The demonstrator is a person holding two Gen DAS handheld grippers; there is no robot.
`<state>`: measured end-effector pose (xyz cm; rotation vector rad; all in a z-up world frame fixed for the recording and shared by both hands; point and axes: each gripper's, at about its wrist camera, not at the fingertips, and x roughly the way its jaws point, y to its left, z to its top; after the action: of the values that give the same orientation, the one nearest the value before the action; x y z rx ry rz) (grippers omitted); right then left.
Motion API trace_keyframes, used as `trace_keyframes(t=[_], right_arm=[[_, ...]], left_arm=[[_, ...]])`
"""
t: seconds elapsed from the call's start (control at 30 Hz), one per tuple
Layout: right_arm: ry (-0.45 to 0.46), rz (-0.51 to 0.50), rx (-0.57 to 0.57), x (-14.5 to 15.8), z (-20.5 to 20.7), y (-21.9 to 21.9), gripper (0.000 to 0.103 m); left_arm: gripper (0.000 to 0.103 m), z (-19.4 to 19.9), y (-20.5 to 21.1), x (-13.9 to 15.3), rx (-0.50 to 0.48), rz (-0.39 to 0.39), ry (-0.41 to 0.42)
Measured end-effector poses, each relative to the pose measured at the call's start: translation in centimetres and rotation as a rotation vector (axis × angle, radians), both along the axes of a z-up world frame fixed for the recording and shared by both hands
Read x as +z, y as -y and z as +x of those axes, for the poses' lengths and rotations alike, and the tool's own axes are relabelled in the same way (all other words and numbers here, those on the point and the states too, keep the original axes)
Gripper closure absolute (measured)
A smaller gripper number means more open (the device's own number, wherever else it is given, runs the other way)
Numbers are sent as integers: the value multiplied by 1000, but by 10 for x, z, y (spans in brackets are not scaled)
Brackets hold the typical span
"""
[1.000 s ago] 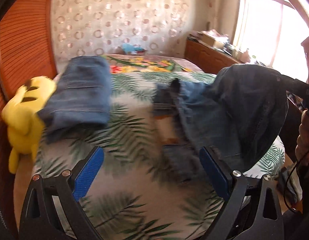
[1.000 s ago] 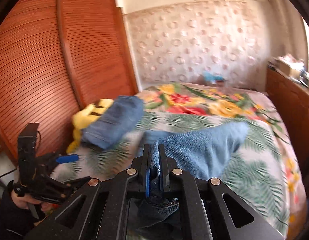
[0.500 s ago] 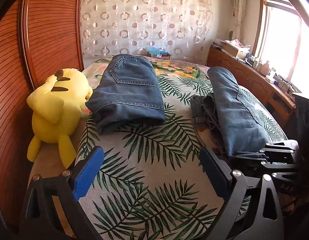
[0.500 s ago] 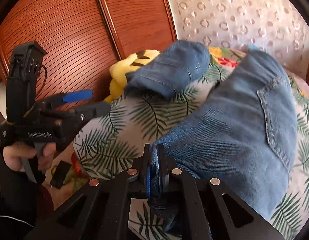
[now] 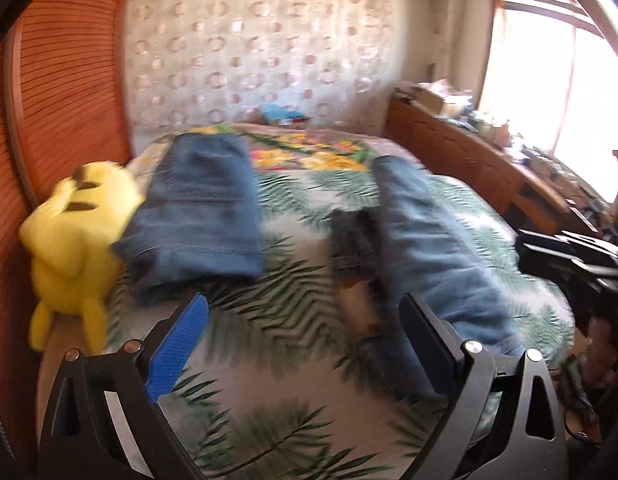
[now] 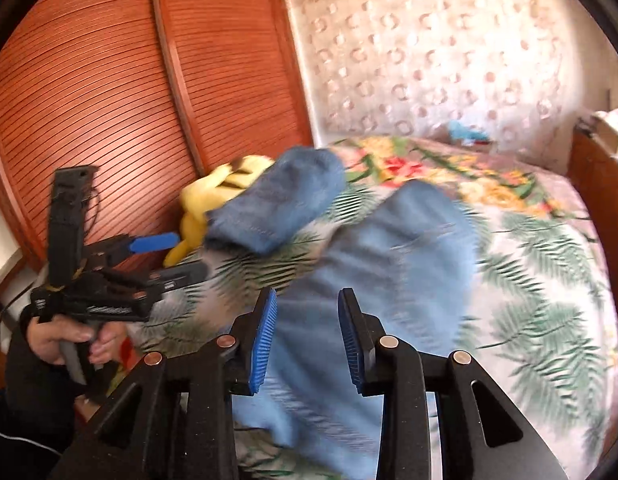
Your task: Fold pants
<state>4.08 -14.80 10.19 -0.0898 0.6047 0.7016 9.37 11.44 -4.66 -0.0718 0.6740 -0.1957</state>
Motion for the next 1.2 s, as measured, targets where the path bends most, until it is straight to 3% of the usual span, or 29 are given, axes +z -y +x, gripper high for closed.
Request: trace_keyframes(t=[0.1, 0.23, 0.43, 0.5, 0.57, 0.63, 0.67, 0.8, 1.03, 1.2], right_arm=[[28, -22, -68, -5, 7, 9, 69], [36, -63, -141, -13, 28, 22, 65], [1, -86, -203, -29, 57, 17, 65], [-3, -81, -201, -27, 59, 12, 65], [5, -80, -196, -27, 58, 7, 65], [5, -80, -192, -28, 63, 6, 65], [5, -80, -190, -29, 65, 6, 65], [9, -84, -177, -29, 70, 16, 65], [-17, -87, -112, -48, 107, -10, 62], [-55, -148, -116, -63, 131, -27, 59]], left_arm=[[9, 19, 23, 0, -77, -9, -14], [21, 48, 51, -1, -142, -2, -42], [33, 83, 80, -27, -208, 36, -179], [44, 83, 82, -32, -228, 27, -196], [73, 78, 81, -32, -256, -14, -201], [93, 68, 83, -25, -243, 14, -162], [96, 62, 83, -19, -242, 20, -133], [97, 33, 72, -2, -225, -10, -68], [97, 26, 56, -47, -167, 35, -164], [97, 32, 53, -57, -133, 71, -184]])
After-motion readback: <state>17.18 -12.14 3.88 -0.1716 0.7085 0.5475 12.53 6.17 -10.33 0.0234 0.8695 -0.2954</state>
